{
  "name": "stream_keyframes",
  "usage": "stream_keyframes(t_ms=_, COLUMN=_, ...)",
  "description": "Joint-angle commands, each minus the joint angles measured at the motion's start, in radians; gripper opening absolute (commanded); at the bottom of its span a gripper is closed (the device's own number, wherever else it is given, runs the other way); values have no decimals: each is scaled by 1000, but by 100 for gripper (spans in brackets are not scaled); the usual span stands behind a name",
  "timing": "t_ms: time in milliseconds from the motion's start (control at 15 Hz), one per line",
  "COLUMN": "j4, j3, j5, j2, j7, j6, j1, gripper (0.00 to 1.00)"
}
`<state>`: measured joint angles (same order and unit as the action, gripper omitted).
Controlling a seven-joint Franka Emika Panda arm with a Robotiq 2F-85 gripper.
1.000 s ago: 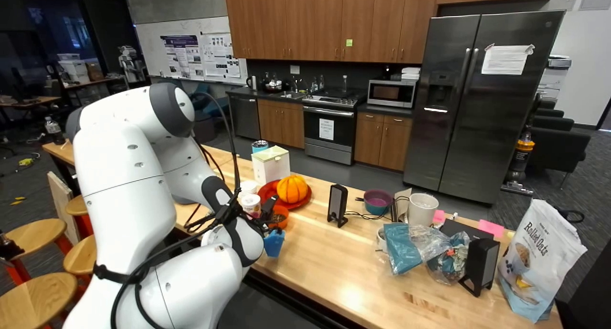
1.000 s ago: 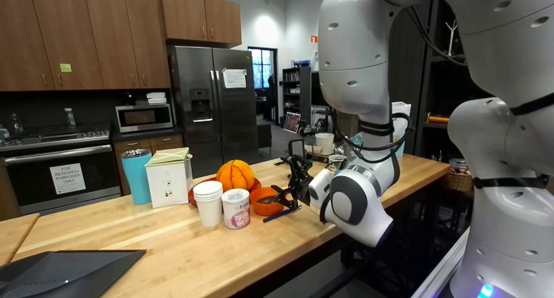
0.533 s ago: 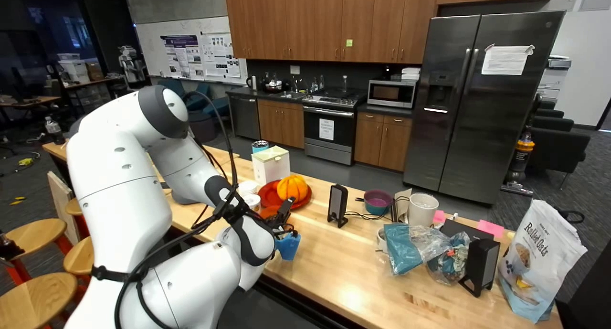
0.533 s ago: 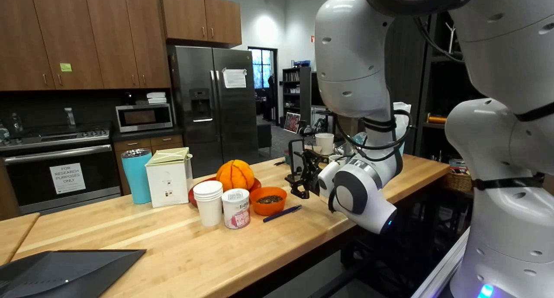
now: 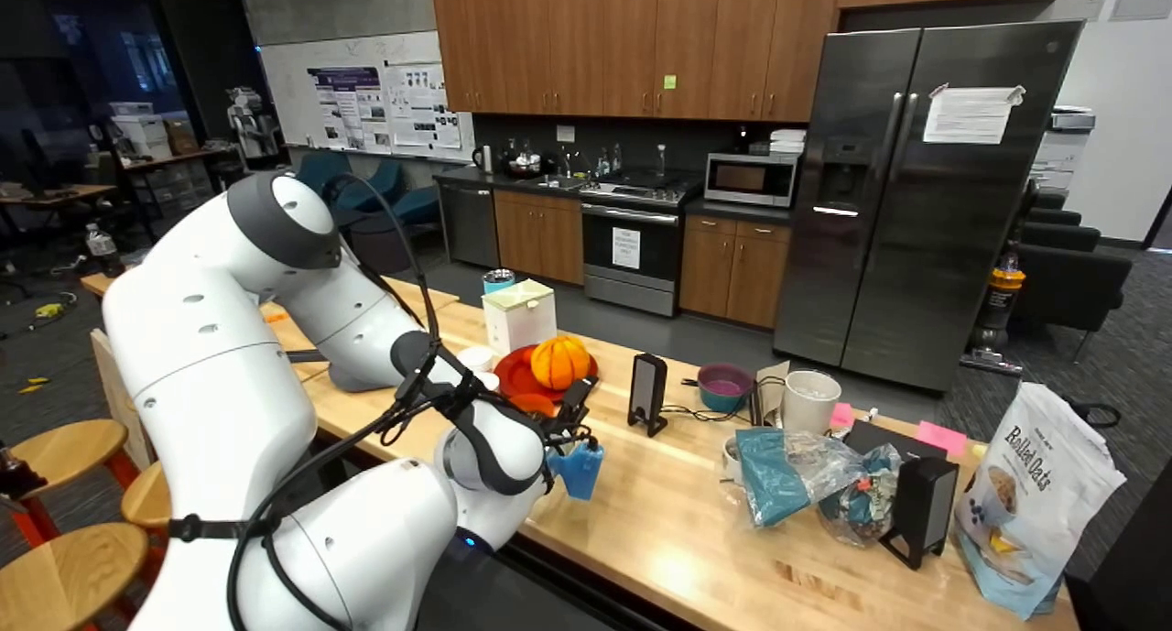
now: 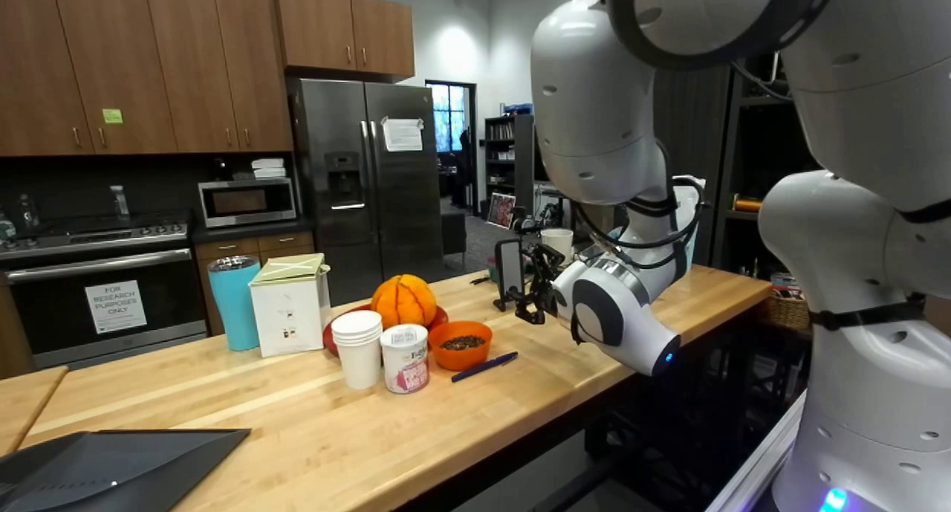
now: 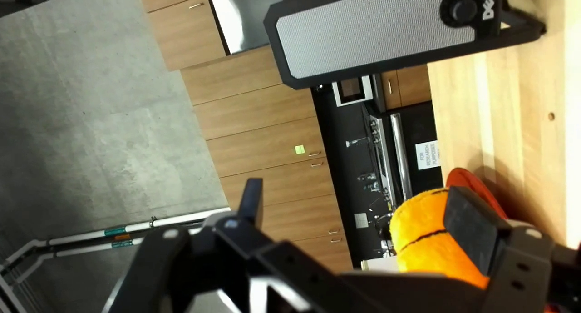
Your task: Turn the knob on the black and grey device.
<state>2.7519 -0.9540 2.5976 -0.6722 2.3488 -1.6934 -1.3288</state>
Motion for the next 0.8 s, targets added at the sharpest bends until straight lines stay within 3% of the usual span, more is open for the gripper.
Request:
stream_keyframes(t_ms=0, j4=-97, j3=-93, j5=0, j2=-176, j7=205, j6=-226, j1=-87, gripper=100)
stream_keyframes(t_ms=400, j4=-222, j3=-121, j5=11, j2=-302, j7=204, j6=-410, j1=-48, gripper=100)
stream_keyframes(t_ms=533, j4=-222, j3=-115, j5=12, j2=-270, j7=154, j6=-402, j1=6, gripper=100)
stream_keyframes(t_ms=600, j4=-184, j3=-80, j5=-2, j2=-213, j7=3, j6=-274, j1=-8, gripper=100)
stream_keyframes(t_ms=733, j4=-192, j3=-80, j5=-2, j2=-219, j7=3, j6=-277, j1=21, gripper=100)
